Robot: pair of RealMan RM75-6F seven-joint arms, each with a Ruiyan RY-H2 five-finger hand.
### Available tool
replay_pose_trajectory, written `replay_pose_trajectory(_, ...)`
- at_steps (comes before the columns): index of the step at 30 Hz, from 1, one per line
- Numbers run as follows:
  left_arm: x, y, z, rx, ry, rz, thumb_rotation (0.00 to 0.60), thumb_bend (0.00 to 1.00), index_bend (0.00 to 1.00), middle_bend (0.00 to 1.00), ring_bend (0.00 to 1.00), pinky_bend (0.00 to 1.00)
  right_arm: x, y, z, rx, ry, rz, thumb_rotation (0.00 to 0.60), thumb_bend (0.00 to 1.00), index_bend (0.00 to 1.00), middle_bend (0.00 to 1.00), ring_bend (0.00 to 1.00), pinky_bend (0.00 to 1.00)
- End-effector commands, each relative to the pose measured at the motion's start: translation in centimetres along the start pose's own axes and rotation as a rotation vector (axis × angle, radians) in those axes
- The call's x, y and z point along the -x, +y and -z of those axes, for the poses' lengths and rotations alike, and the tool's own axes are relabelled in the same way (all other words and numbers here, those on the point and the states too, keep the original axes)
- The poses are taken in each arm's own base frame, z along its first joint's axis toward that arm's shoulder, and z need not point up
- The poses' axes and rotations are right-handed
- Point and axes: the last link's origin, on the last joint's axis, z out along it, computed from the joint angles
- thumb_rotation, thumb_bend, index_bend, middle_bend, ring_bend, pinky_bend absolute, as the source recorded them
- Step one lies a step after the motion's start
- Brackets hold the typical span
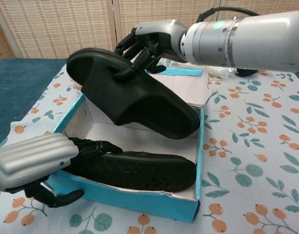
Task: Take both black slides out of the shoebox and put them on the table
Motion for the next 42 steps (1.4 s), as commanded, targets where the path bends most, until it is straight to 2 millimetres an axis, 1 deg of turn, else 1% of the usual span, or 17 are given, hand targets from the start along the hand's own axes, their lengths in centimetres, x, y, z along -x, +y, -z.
replay_pose_trajectory(1, -0.4, -0.2, 0.2, -0.007, 0.026, -0.006, 0.6, 0.43, 0.07, 0.25, 0.21, 0.27, -2.3, 0.4, 1.1, -0.018, 0.078, 0.008, 0.6, 0.35, 0.92, 0.85, 0.71, 0.92)
replay_pose_trajectory(4, -1.0, -0.3, 0.3, -0.013, 0.067, -0.007, 0.6, 0.43, 0.04, 0.23, 0.18, 0.26, -4.3, 0.6, 2.1, -0.033, 0.145, 0.006, 0.6, 0.35, 0.92, 0.85, 0.71, 0.92)
replay_pose_trajectory(7, -1.5, -0.7, 0.3, -0.022, 0.094, -0.004, 0.6, 0.43, 0.03, 0.22, 0.17, 0.26, -7.3, 1.0, 3.6, -0.029, 0.214, 0.003, 0.6, 0.35, 0.92, 0.85, 0.71, 0.91)
replay_pose_trajectory(10, -1.5, -0.9, 0.1, -0.034, 0.09, -0.002, 0.6, 0.43, 0.03, 0.22, 0.16, 0.26, -9.8, 1.3, 5.3, -0.016, 0.258, -0.024, 0.6, 0.35, 0.92, 0.85, 0.71, 0.91)
replay_pose_trajectory(12, -1.4, -0.9, -0.1, -0.036, 0.082, 0.002, 0.6, 0.44, 0.03, 0.22, 0.16, 0.26, -11.0, 1.4, 6.3, -0.009, 0.27, -0.061, 0.6, 0.35, 0.92, 0.85, 0.71, 0.91)
replay_pose_trajectory(15, -1.2, -0.7, -0.4, -0.034, 0.076, 0.003, 0.6, 0.43, 0.03, 0.22, 0.16, 0.26, -12.6, 2.5, 7.9, 0.038, 0.263, -0.032, 0.6, 0.35, 0.92, 0.85, 0.7, 0.91)
replay_pose_trajectory(16, -1.2, -0.6, -0.5, -0.033, 0.076, 0.001, 0.6, 0.43, 0.03, 0.22, 0.16, 0.26, -13.1, 3.2, 8.5, 0.067, 0.254, -0.011, 0.6, 0.35, 0.92, 0.85, 0.7, 0.91)
replay_pose_trajectory(21, -1.5, -0.1, -0.8, -0.026, 0.096, 0.008, 0.6, 0.43, 0.02, 0.21, 0.16, 0.26, -13.4, 6.4, 10.9, 0.208, 0.152, 0.127, 0.6, 0.35, 0.92, 0.85, 0.7, 0.89)
replay_pose_trajectory(25, -2.0, -0.2, -1.0, -0.033, 0.125, 0.012, 0.6, 0.43, 0.0, 0.17, 0.14, 0.26, -13.2, 9.7, 13.2, 0.321, 0.111, 0.246, 0.6, 0.35, 0.91, 0.85, 0.7, 0.88)
replay_pose_trajectory(31, -2.0, -0.3, -1.6, -0.046, 0.123, 0.017, 0.6, 0.43, 0.0, 0.16, 0.14, 0.26, -13.1, 13.9, 15.5, 0.459, 0.112, 0.281, 0.6, 0.35, 0.89, 0.85, 0.68, 0.87)
replay_pose_trajectory(35, -1.7, -0.4, -1.7, -0.052, 0.109, 0.017, 0.6, 0.43, 0.0, 0.16, 0.14, 0.26, -12.7, 16.2, 15.9, 0.526, 0.097, 0.278, 0.6, 0.35, 0.88, 0.85, 0.68, 0.86)
replay_pose_trajectory(38, -1.7, -0.4, -1.7, -0.054, 0.112, 0.021, 0.6, 0.43, 0.0, 0.16, 0.14, 0.26, -12.0, 17.2, 15.3, 0.546, 0.075, 0.271, 0.6, 0.35, 0.86, 0.85, 0.68, 0.86)
replay_pose_trajectory(40, -1.7, -0.3, -1.7, -0.05, 0.118, 0.026, 0.6, 0.43, 0.0, 0.13, 0.13, 0.26, -11.6, 17.7, 14.9, 0.556, 0.046, 0.271, 0.6, 0.35, 0.84, 0.85, 0.67, 0.85)
replay_pose_trajectory(41, -1.8, -0.3, -1.6, -0.046, 0.125, 0.029, 0.6, 0.43, 0.0, 0.11, 0.12, 0.26, -11.3, 17.9, 14.6, 0.563, 0.022, 0.27, 0.6, 0.35, 0.79, 0.83, 0.65, 0.82)
replay_pose_trajectory(42, -1.9, -0.2, -1.6, -0.043, 0.13, 0.031, 0.6, 0.43, 0.0, 0.08, 0.11, 0.26, -11.0, 18.0, 14.4, 0.567, 0.001, 0.265, 0.6, 0.35, 0.71, 0.79, 0.61, 0.79)
